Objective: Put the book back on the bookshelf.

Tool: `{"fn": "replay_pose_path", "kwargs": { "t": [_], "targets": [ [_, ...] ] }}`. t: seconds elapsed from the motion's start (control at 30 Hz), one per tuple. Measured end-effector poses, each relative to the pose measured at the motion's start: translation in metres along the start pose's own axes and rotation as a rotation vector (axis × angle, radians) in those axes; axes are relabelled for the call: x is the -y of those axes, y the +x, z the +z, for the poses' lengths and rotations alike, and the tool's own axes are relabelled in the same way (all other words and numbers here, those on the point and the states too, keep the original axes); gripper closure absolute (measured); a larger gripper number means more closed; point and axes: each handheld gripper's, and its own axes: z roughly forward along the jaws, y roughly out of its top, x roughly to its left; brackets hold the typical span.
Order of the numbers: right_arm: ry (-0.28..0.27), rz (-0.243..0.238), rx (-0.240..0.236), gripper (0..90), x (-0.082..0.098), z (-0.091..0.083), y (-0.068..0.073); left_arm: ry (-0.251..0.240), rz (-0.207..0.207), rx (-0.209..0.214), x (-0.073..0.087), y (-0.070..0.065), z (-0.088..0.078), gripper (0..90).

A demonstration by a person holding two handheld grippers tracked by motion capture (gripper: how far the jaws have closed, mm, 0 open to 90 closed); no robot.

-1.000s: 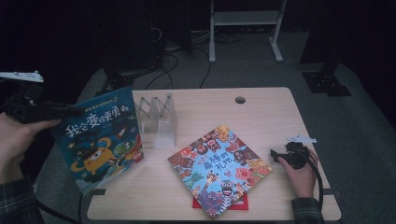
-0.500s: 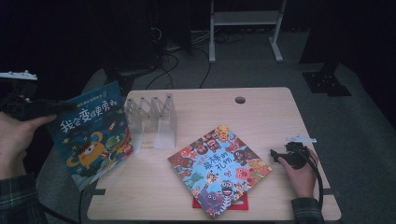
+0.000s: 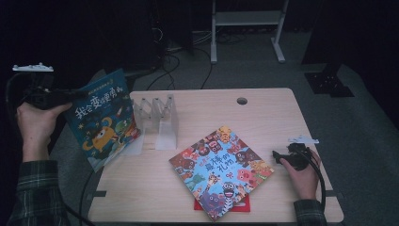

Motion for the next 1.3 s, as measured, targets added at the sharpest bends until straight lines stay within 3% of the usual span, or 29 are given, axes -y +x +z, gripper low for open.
{"fn": "replay_pose_path", "kwargs": {
  "t": [0.13, 0.3, 0.53, 0.67, 0.97, 1.13, 1.3],
  "targets": [
    [0.000, 0.000, 0.000, 15.4, 0.000, 0.000, 0.000, -0.028, 0.006, -0.005, 0.001, 0.005, 0.010, 82.4],
    [0.000, -0.001, -0.001, 15.4, 0.000, 0.000, 0.000, -0.048, -0.019, -0.006, 0.006, 0.011, 0.017, 82.3],
    [0.000, -0.001, -0.001, 15.5, 0.000, 0.000, 0.000, -0.038, 0.002, -0.014, 0.017, 0.013, 0.015, 82.0],
    [0.000, -0.001, 0.000, 15.4, 0.000, 0.000, 0.000, -0.007, 0.021, -0.048, 0.025, 0.011, 0.010, 81.3],
    [0.000, -0.001, 0.000, 15.5, 0.000, 0.000, 0.000, -0.016, -0.001, -0.061, 0.040, 0.017, 0.004, 80.6],
    [0.000, -0.002, 0.000, 15.5, 0.000, 0.000, 0.000, -0.020, -0.006, -0.071, 0.043, 0.019, 0.002, 79.7],
    [0.000, -0.002, 0.000, 15.5, 0.000, 0.000, 0.000, 0.010, 0.022, -0.089, 0.040, 0.016, 0.002, 77.9]
  ]
}}
